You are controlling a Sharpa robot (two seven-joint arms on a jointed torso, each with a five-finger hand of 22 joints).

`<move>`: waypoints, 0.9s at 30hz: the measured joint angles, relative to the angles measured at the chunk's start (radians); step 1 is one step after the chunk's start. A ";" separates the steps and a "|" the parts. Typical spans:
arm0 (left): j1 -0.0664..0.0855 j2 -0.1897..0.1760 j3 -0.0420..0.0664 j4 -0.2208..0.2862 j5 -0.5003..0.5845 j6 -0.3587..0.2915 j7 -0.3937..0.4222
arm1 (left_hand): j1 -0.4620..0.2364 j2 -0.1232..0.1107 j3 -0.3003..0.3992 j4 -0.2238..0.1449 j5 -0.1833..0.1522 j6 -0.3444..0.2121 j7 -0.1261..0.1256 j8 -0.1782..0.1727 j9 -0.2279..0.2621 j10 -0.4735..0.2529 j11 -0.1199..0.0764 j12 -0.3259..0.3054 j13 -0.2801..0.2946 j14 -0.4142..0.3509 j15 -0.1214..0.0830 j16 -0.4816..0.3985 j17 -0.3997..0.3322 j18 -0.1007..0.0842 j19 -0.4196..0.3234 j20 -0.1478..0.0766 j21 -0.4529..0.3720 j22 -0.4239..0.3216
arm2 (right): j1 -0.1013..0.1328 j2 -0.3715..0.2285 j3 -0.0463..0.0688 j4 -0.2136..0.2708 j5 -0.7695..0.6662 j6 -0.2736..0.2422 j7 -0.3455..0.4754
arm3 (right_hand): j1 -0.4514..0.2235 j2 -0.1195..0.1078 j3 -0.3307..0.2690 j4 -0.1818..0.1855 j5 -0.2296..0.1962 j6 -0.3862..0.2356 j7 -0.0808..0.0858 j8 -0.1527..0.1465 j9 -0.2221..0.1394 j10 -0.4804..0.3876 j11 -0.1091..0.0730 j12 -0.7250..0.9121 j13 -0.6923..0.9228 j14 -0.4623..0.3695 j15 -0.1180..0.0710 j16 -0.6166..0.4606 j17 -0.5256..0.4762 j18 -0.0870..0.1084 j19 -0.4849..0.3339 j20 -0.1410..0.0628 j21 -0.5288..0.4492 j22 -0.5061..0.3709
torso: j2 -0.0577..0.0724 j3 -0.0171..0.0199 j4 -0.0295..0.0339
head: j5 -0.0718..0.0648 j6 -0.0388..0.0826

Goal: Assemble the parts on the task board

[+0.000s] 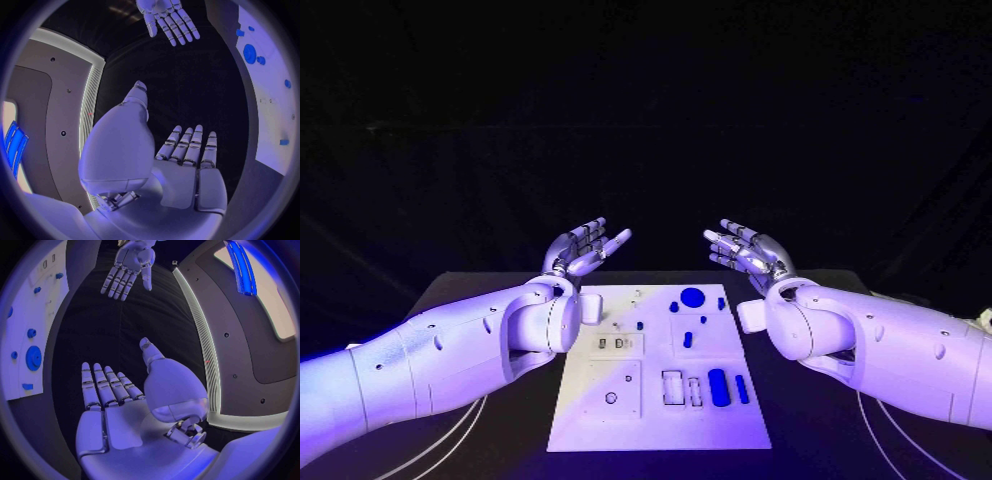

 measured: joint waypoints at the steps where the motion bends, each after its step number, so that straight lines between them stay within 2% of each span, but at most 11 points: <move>1: 0.000 0.000 0.000 -0.001 0.000 0.006 -0.003 | 0.007 0.000 0.001 0.001 0.000 0.003 0.001 0.000 0.000 0.006 0.002 0.000 0.000 0.010 0.002 0.004 0.002 0.008 0.004 0.004 0.002 0.002 | 0.004 0.002 -0.001 -0.007 -0.010 0.023 -0.008 | 0.014 0.002 0.001 -0.007 0.000 0.015 0.002 0.004 0.001 0.020 0.002 0.002 0.002 0.024 0.000 0.006 0.002 0.011 0.022 0.001 0.005 0.002 | 0.000 0.0000 0.0000 | 0.000 0.000; 3: 0.000 0.000 0.000 -0.001 0.000 0.015 -0.006 | 0.015 0.003 0.004 0.004 0.000 0.016 0.001 0.000 0.001 0.018 0.004 0.000 0.002 0.036 0.006 0.008 0.004 0.016 0.026 0.007 0.008 0.004 | 0.010 0.005 -0.005 -0.019 -0.027 0.061 -0.022 | 0.038 0.004 0.005 -0.022 0.000 0.049 0.003 0.012 0.005 0.068 0.003 0.011 0.005 0.080 -0.001 0.015 0.006 0.023 0.068 0.003 0.014 0.007 | 0.000 0.0000 0.0000 | 0.000 0.000; 4: 0.000 0.000 -0.001 -0.002 -0.001 0.022 -0.009 | 0.021 0.009 0.007 0.007 0.000 0.026 0.002 0.004 0.002 0.031 0.006 0.001 0.003 0.066 0.010 0.015 0.008 0.016 0.052 0.008 0.016 0.008 | 0.015 0.008 -0.007 -0.028 -0.042 0.095 -0.035 | 0.063 0.007 0.011 -0.036 0.000 0.101 0.007 0.020 0.010 0.139 0.000 0.022 0.011 0.154 -0.006 0.027 0.011 0.025 0.127 0.004 0.027 0.013 | 0.000 0.0000 0.0000 | 0.000 0.000; 6: 0.000 0.000 -0.001 -0.002 -0.001 0.027 -0.012 | 0.028 0.016 0.012 0.011 0.000 0.045 0.002 0.006 0.004 0.057 0.012 0.009 0.005 0.113 0.014 0.026 0.013 0.015 0.100 0.009 0.029 0.015 | 0.019 0.010 -0.009 -0.036 -0.056 0.126 -0.047 | 0.083 0.008 0.015 -0.051 0.000 0.158 0.010 0.029 0.015 0.206 -0.005 0.034 0.014 0.219 -0.014 0.037 0.014 0.045 0.178 0.004 0.038 0.018 | 0.000 0.0000 0.0001 | 0.000 0.000; 8: 0.000 0.000 -0.001 -0.002 -0.001 0.033 -0.015 | 0.042 0.030 0.028 0.008 0.000 0.086 0.005 0.016 0.008 0.122 0.021 0.022 0.011 0.187 0.017 0.047 0.022 0.031 0.190 0.010 0.058 0.029 | 0.023 0.012 -0.010 -0.044 -0.072 0.163 -0.060 | 0.109 0.010 0.024 -0.071 0.000 0.246 0.017 0.043 0.022 0.293 -0.015 0.048 0.018 0.304 -0.027 0.052 0.017 0.047 0.244 0.001 0.055 0.023 | 0.000 0.0000 0.0000 | 0.000 0.000; 10: 0.000 0.000 -0.001 -0.002 -0.001 0.037 -0.017 | 0.051 0.053 0.045 0.005 -0.001 0.151 0.011 0.030 0.015 0.216 0.023 0.042 0.019 0.271 0.013 0.072 0.032 0.031 0.291 0.008 0.094 0.045 | 0.025 0.013 -0.011 -0.048 -0.083 0.187 -0.070 | 0.128 0.011 0.032 -0.089 -0.003 0.330 0.027 0.051 0.026 0.367 -0.026 0.058 0.019 0.378 -0.040 0.063 0.019 0.062 0.302 -0.005 0.070 0.027 | 0.000 0.0001 0.0000 | 0.000 0.000; 12: -0.002 -0.008 -0.001 -0.008 -0.001 0.050 -0.017 | 0.054 0.079 0.055 -0.003 -0.008 0.223 0.020 0.044 0.021 0.307 0.021 0.062 0.026 0.350 0.005 0.096 0.042 0.044 0.385 0.002 0.130 0.060 | 0.029 0.007 -0.011 -0.079 -0.177 0.179 -0.072 | 0.139 0.011 0.046 -0.106 -0.006 0.409 0.040 0.054 0.029 0.437 -0.038 0.059 0.019 0.449 -0.055 0.067 0.019 0.063 0.359 -0.013 0.084 0.028 | 0.002 -0.0007 0.0004 | -0.003 -0.003; 14: -0.003 -0.020 -0.001 -0.012 -0.001 0.059 -0.015 | 0.058 0.105 0.065 -0.013 -0.008 0.303 0.032 0.061 0.027 0.404 0.012 0.083 0.032 0.440 -0.010 0.124 0.058 0.046 0.490 -0.012 0.171 0.077 | 0.033 -0.009 -0.008 -0.097 -0.258 0.162 -0.073 | 0.144 0.010 0.057 -0.126 -0.006 0.477 0.051 0.058 0.030 0.498 -0.049 0.059 0.020 0.512 -0.069 0.067 0.019 0.064 0.408 -0.022 0.096 0.028 | 0.005 -0.0012 0.0013 | -0.007 -0.004; 15: -0.003 -0.024 -0.001 -0.012 -0.001 0.062 -0.015 | 0.060 0.115 0.070 -0.018 -0.008 0.334 0.037 0.067 0.029 0.441 0.007 0.091 0.033 0.476 -0.018 0.134 0.065 0.046 0.530 -0.018 0.187 0.083 | 0.035 -0.015 -0.007 -0.100 -0.292 0.153 -0.074 | 0.144 0.010 0.063 -0.132 -0.007 0.501 0.055 0.058 0.030 0.520 -0.053 0.059 0.020 0.534 -0.074 0.067 0.019 0.077 0.426 -0.026 0.097 0.028 | 0.008 -0.0017 0.0020 | -0.009 -0.005; 19: -0.003 -0.037 -0.001 0.006 -0.001 0.073 -0.014 | 0.063 0.145 0.083 -0.031 -0.013 0.437 0.056 0.085 0.033 0.567 -0.013 0.113 0.039 0.599 -0.047 0.167 0.096 0.046 0.668 -0.047 0.240 0.103 | 0.039 -0.021 -0.006 -0.095 -0.415 0.127 -0.080 | 0.147 0.008 0.084 -0.153 -0.010 0.573 0.074 0.058 0.031 0.587 -0.067 0.059 0.020 0.600 -0.089 0.067 0.019 0.078 0.480 -0.038 0.105 0.027 | 0.019 -0.0040 0.0060 | -0.015 -0.001; 27: 0.000 -0.080 0.000 0.073 -0.001 0.090 -0.015 | 0.062 0.169 0.083 -0.054 -0.013 0.538 0.041 0.092 0.033 0.697 -0.040 0.117 0.041 0.726 -0.080 0.184 0.148 0.046 0.801 -0.080 0.287 0.120 | 0.064 -0.034 -0.003 -0.084 -0.585 0.111 -0.107 | 0.152 0.003 0.109 -0.177 -0.010 0.641 0.066 0.053 0.032 0.652 -0.083 0.044 0.021 0.670 -0.105 0.062 0.022 0.077 0.533 -0.053 0.111 0.025 | 0.044 -0.0070 0.0174 | -0.025 0.007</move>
